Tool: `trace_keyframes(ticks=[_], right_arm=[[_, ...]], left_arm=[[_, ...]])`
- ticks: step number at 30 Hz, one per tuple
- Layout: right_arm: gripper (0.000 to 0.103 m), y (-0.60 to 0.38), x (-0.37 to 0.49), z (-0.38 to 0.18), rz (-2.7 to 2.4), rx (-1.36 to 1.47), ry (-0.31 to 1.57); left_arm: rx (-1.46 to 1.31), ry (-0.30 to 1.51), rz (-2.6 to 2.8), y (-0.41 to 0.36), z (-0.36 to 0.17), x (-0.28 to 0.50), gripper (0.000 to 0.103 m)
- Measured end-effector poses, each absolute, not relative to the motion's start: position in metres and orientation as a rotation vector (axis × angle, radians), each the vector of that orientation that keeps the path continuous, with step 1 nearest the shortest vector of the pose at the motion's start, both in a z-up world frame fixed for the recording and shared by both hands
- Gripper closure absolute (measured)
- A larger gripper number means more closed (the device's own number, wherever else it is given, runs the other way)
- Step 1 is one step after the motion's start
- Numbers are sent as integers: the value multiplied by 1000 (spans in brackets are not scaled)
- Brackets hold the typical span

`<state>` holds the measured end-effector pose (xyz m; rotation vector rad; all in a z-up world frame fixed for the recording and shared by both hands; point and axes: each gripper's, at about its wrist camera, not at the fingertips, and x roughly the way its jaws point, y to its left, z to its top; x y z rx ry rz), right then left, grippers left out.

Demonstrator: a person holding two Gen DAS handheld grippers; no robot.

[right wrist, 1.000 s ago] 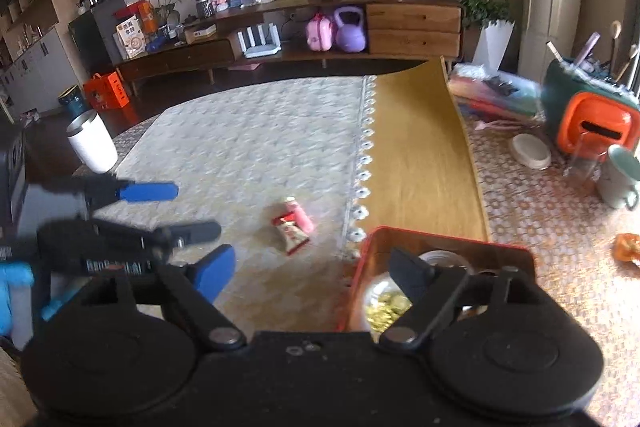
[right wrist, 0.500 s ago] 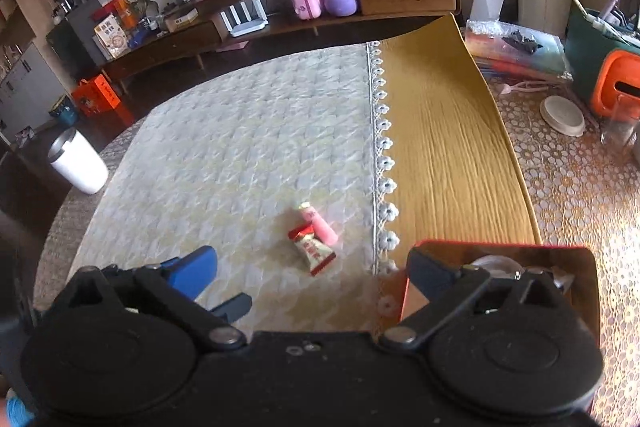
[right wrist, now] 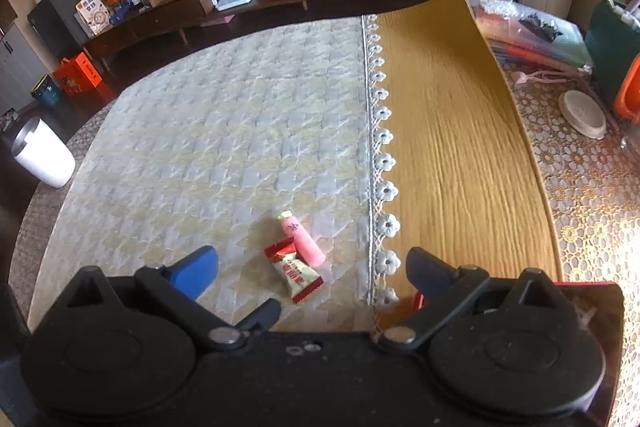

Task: Organize rigid objects
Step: 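Withdraw both grippers from the box toward the pink bottle and snack, then grasp the pink bottle with the right gripper while the left gripper approaches the snack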

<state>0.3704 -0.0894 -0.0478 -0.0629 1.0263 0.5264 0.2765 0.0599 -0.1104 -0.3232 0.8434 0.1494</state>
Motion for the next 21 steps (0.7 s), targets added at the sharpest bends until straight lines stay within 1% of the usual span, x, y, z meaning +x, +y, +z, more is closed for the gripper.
trace_keyframes(ticks=[8,14,16,20,21], right_arm=[[5,-82,382,-56,540,-104,1026],[12,-81,391,-61,538,-101,1033],[15,-80,393,-62,539,-107,1034],[18,-75,396,-65,542,-119,1033],[19,-74,397,-65,543,-120,1034]], left_arm=[[-323,848,211,51,-120,300,21],[-321,838,236,46,-127,308,21],[-310,831,243,44,-130,306,22],[-294,813,243,43,-131,303,22],[-291,811,244,44,-131,302,23]])
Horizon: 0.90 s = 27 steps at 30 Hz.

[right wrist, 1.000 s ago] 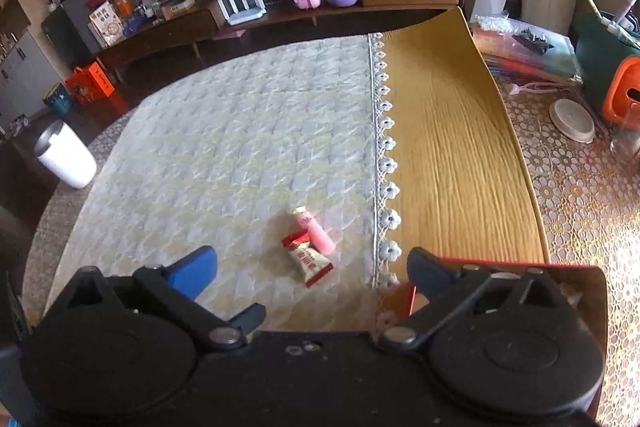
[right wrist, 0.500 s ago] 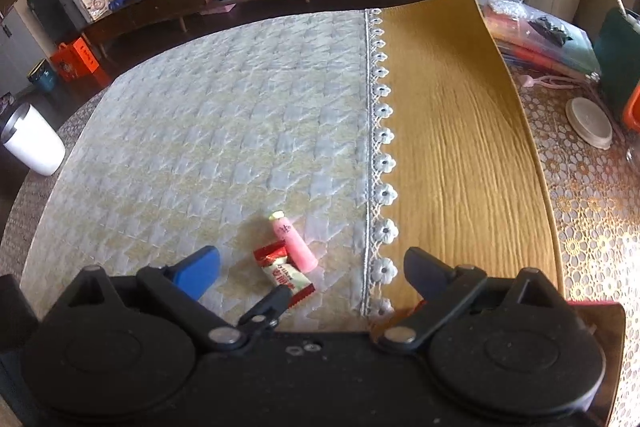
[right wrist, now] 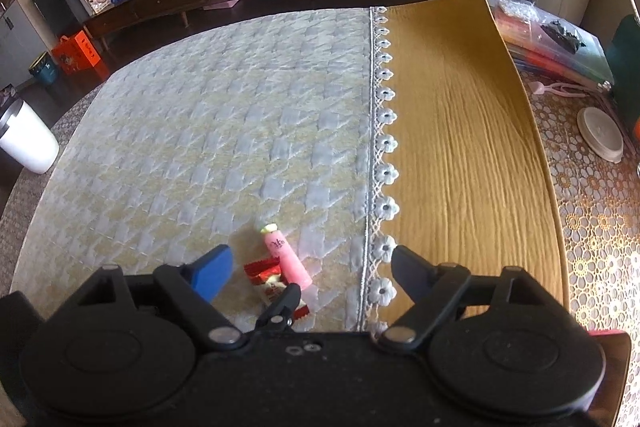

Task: Organize rigid objects
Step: 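Grasp the pink bottle with the right gripper while the left gripper approaches the snack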

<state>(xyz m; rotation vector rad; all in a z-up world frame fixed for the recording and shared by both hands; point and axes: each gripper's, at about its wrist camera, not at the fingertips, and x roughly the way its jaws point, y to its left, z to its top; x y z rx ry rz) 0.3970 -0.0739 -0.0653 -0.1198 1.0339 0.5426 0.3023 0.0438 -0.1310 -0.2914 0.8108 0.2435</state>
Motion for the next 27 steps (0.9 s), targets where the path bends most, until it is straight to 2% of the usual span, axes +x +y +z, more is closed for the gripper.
trace_keyframes(ticks=[2,11,13,18,20,22,27], right_arm=[[21,-71,399,-67,544,-122,1035],[33,-51,405,-83,557,-156,1071],[42,-47,406,-88,559,-169,1082],[50,-38,408,-103,560,-198,1110],[53,-36,407,-105,570,-204,1112],[57,-34,408,-108,578,-209,1115],[63,-28,405,-114,585,-234,1126]], left_arm=[[-274,813,244,45,-131,302,28],[-240,816,214,58,-130,293,61],[-244,815,201,61,-130,291,67],[-323,833,117,73,-128,283,66],[-351,836,104,77,-126,277,59],[-363,835,103,77,-124,270,40],[-319,836,91,66,-123,263,39]])
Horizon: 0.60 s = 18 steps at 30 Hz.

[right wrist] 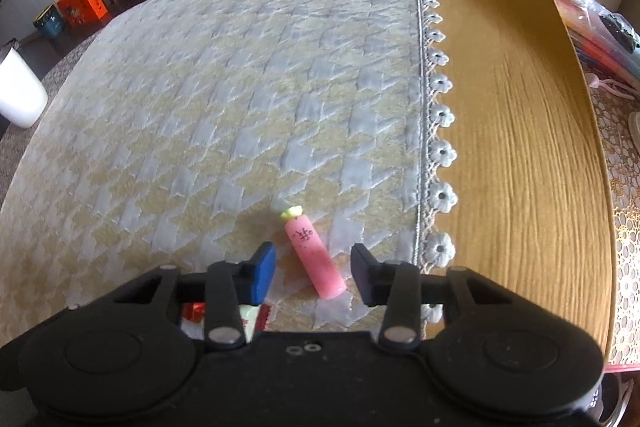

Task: Organize rigid objects
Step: 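Grasp the pink bottle with the right gripper while the left gripper approaches the snack, then grasp the red-and-white snack with the left gripper while the right gripper lifts the pink bottle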

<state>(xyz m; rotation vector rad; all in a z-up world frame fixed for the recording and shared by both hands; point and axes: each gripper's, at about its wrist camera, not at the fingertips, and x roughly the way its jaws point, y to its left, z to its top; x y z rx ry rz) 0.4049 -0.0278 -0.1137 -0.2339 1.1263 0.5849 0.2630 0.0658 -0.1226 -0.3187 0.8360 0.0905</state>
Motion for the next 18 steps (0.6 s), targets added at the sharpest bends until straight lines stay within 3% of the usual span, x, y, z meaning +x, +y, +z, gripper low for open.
trace_keyframes(ticks=[8,13,15,18], right_arm=[[68,-25,404,-123,589,-258,1128],[83,-25,405,-124,580,-278,1108],[87,-24,404,-124,575,-299,1097],[88,-21,399,-124,578,-326,1080]], left_arm=[[-237,818,75,60,-133,264,42],[-153,801,91,55,-135,265,70],[-146,795,88,54,-135,265,72],[-145,782,71,55,-136,265,82]])
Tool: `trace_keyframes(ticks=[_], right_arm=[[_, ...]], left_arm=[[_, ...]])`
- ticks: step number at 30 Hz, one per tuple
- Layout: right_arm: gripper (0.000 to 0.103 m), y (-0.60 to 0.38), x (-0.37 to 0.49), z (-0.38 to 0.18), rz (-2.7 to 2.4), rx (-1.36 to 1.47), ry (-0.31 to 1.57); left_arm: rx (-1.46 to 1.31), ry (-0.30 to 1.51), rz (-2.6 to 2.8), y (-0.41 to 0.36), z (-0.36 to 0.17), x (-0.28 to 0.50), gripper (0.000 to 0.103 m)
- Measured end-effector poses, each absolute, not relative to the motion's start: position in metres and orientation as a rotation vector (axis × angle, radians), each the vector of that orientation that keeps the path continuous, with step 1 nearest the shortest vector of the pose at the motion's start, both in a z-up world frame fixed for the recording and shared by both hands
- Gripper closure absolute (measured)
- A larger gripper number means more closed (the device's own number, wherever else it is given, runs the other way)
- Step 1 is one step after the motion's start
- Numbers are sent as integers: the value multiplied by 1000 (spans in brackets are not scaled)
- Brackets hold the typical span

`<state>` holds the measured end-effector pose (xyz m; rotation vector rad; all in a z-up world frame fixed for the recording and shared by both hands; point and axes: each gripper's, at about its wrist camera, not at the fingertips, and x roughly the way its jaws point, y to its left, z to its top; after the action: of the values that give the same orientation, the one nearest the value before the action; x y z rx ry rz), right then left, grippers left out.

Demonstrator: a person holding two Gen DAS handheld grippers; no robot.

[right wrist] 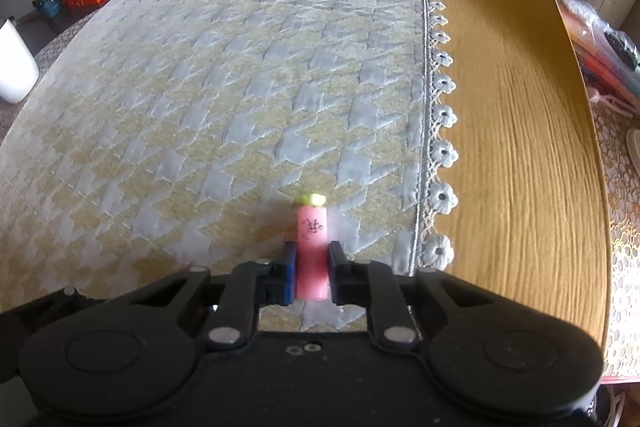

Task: Organize rigid objects
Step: 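Grasp the red-and-white snack with the left gripper while the right gripper lifts the pink bottle, then carry the snack and pink bottle over the red box with both grippers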

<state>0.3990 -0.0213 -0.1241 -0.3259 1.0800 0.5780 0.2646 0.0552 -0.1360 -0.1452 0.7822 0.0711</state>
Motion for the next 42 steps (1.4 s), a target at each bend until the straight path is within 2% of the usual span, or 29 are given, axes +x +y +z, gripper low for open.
trace_keyframes(ticks=[4,14,32,42], right_arm=[[89,-22,394,-123,583,-325,1067],[89,-43,382,-92,621,-240,1038],[89,-112,310,-13,665,-124,932],[89,-152,266,7,636,-106,898]], left_arm=[[-174,783,55,61,-136,265,89],[-216,779,64,69,-126,258,89],[-207,748,-13,57,-47,216,89],[-187,737,-84,27,-16,191,89]])
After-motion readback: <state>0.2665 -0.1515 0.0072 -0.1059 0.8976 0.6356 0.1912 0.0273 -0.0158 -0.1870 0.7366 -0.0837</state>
